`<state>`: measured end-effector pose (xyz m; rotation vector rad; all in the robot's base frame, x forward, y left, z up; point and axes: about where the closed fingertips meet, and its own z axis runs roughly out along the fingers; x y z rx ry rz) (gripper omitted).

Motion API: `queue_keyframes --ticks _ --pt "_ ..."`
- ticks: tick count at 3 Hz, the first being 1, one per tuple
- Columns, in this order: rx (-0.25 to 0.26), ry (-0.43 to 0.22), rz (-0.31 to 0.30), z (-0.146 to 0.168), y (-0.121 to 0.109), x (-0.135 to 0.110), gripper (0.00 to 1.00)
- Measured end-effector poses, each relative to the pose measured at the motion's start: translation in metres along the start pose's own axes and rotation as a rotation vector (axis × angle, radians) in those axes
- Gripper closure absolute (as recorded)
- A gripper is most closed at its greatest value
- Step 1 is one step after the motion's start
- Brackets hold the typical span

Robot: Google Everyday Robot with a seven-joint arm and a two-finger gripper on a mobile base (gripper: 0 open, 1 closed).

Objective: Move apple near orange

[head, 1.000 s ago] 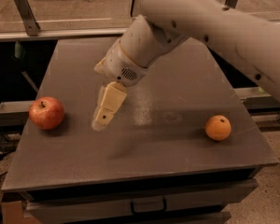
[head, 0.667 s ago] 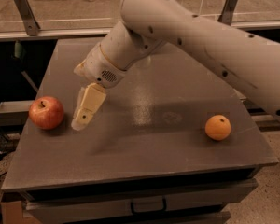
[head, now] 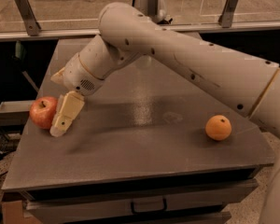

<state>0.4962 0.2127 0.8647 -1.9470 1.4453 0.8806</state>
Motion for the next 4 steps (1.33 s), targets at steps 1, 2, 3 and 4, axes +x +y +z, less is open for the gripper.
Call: queue_keyframes --ticks 1,2,3,4 --pt "-0.003 -0.014 0.011 0.014 -0.001 0.004 0.18" --pt "0.006 -0.021 0.027 0.014 -0.004 0.006 0.4" --pt "0.046 -0.024 0.044 -0.003 -0.01 0.008 0.64" --pt "0.131 -0.012 0.073 -0.047 -0.015 0.02 0.87"
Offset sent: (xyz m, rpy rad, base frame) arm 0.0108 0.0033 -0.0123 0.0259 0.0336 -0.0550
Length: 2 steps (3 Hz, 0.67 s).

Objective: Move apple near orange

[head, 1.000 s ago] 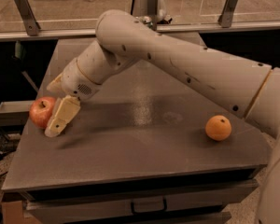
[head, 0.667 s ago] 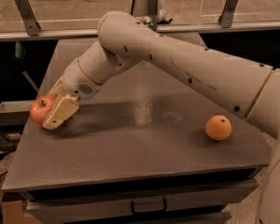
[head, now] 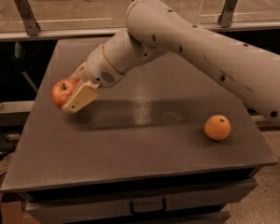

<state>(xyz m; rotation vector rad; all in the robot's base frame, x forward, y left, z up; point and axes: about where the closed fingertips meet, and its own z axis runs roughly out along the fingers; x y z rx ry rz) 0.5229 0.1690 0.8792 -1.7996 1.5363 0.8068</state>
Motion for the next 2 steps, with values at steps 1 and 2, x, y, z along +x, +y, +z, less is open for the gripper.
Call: queue_keyframes --ticks 1,2 --pt "0.133 0.03 0.032 -0.0654 -0.0102 0.0214 1.0" --pt "0.151 0.034 0.041 -0.0747 -0.0108 0.0266 1.0"
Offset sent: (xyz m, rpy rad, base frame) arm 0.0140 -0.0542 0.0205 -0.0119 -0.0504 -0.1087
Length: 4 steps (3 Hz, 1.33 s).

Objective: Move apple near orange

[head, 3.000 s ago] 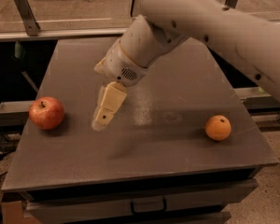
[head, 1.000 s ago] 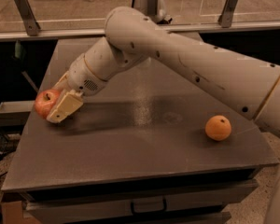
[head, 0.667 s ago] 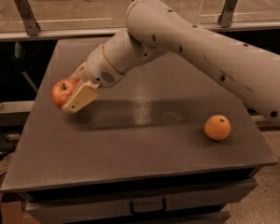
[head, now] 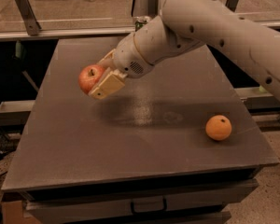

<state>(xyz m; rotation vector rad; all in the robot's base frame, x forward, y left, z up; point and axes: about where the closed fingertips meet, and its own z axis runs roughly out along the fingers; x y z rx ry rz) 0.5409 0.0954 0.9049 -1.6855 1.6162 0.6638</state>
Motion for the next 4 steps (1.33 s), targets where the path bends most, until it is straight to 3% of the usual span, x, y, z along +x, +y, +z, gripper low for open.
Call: queue_keyframes --ticks 1,2,4 --pt "0.02 0.004 0.007 -0.007 -0.001 0.003 1.0" --pt "0.098 -0.001 0.012 -0.046 -0.011 0.021 1.0" --pt "0.248 -0.027 0.041 -0.162 -0.022 0.085 1.0"
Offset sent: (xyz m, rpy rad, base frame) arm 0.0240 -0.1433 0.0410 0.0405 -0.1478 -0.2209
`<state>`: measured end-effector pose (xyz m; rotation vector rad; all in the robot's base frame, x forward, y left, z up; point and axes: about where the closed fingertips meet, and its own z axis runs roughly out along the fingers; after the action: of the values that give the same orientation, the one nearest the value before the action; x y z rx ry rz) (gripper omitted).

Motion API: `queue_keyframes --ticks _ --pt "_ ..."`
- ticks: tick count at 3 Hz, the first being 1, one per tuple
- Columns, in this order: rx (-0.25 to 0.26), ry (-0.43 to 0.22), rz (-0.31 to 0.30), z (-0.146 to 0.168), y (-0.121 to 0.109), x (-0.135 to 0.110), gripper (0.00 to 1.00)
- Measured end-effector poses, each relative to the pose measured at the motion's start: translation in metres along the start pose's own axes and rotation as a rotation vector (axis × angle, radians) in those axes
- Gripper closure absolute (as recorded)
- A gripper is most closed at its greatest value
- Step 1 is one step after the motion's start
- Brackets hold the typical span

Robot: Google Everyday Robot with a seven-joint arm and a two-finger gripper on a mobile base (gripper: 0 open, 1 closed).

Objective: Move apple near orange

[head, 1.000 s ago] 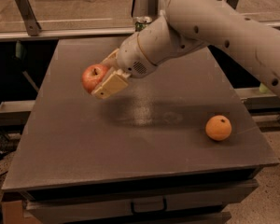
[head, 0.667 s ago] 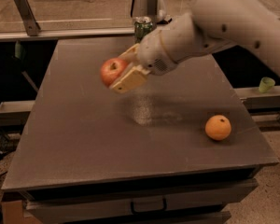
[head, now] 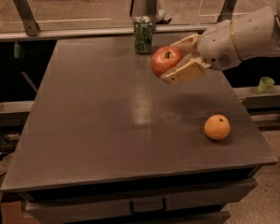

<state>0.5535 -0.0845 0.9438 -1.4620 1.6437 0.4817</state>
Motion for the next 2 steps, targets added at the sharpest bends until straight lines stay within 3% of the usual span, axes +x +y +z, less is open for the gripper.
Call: queue_keyframes --ticks 2 --pt "0.061 -0.026 0.078 -0.089 -0.008 0.065 1.0"
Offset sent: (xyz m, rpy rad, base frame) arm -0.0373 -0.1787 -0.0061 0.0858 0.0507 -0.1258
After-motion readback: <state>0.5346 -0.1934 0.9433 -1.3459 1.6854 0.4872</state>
